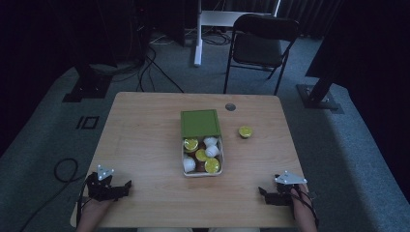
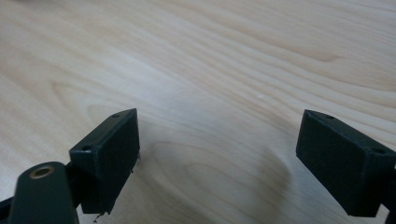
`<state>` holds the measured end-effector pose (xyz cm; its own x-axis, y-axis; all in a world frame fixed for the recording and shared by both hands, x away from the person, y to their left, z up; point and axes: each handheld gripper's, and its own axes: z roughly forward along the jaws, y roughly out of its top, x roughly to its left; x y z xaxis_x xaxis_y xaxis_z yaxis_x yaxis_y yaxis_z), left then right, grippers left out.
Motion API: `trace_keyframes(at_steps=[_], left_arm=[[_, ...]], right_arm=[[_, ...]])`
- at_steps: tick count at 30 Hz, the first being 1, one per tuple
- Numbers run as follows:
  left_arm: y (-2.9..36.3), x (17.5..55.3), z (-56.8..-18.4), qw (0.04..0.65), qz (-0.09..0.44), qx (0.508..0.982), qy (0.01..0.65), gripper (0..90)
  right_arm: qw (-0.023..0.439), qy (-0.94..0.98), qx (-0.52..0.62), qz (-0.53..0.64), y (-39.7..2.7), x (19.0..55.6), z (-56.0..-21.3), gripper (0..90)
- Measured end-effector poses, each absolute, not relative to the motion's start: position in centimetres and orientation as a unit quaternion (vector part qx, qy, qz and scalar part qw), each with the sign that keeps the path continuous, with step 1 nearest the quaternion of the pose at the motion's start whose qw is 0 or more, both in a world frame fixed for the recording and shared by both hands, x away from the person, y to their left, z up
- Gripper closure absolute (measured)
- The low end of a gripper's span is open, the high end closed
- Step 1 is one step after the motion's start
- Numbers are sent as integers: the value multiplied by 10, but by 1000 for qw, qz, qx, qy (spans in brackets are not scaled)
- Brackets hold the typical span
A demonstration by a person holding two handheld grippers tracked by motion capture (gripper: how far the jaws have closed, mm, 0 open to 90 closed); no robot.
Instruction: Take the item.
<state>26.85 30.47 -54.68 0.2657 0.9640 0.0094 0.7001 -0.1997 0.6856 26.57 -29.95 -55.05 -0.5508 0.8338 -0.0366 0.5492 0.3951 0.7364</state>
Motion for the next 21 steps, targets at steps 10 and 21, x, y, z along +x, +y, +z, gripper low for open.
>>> trace_keyframes(at_steps=[10,21], left_arm=[[305,268,-547,291,227,740,562,5],[305,268,-547,291,227,740,562,5]], right_arm=[[190,803,446,348,-301,269,-551,125],[189,802,448,346,-301,269,-551,117]])
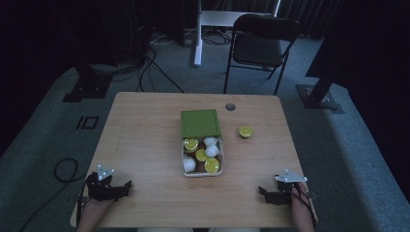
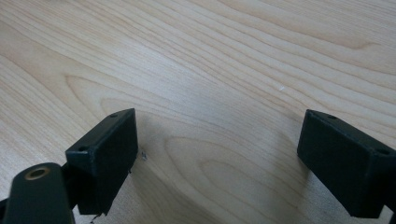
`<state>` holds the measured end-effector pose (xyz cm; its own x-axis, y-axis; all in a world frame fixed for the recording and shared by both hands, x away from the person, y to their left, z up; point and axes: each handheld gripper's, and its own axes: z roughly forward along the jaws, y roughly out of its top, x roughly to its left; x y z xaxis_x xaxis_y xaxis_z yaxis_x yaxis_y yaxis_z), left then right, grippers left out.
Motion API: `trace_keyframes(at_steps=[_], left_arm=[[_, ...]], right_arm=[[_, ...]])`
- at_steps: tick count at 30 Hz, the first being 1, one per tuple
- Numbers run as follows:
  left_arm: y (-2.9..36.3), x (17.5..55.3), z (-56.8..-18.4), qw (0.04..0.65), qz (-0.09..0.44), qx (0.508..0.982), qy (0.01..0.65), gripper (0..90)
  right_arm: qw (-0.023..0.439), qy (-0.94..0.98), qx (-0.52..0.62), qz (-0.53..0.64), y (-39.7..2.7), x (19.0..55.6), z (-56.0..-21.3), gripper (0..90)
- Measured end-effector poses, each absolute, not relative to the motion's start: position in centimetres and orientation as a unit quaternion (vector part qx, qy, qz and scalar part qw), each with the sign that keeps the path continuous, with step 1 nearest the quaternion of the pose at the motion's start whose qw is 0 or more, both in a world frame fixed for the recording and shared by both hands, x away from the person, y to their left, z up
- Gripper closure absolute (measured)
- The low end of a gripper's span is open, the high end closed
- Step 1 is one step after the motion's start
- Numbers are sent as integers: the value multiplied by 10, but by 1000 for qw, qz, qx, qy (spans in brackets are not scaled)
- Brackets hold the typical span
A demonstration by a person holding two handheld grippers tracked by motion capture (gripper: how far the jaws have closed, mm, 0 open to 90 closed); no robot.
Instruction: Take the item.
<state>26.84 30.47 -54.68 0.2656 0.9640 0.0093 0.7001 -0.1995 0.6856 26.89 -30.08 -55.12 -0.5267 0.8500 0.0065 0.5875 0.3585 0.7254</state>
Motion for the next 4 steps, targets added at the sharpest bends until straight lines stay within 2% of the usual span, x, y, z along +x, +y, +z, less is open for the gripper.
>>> trace_keyframes(at_steps=[4], left_arm=[[305,269,-547,290,227,741,562,5]], right_arm=[[189,802,448,346,-301,269,-551,117]])
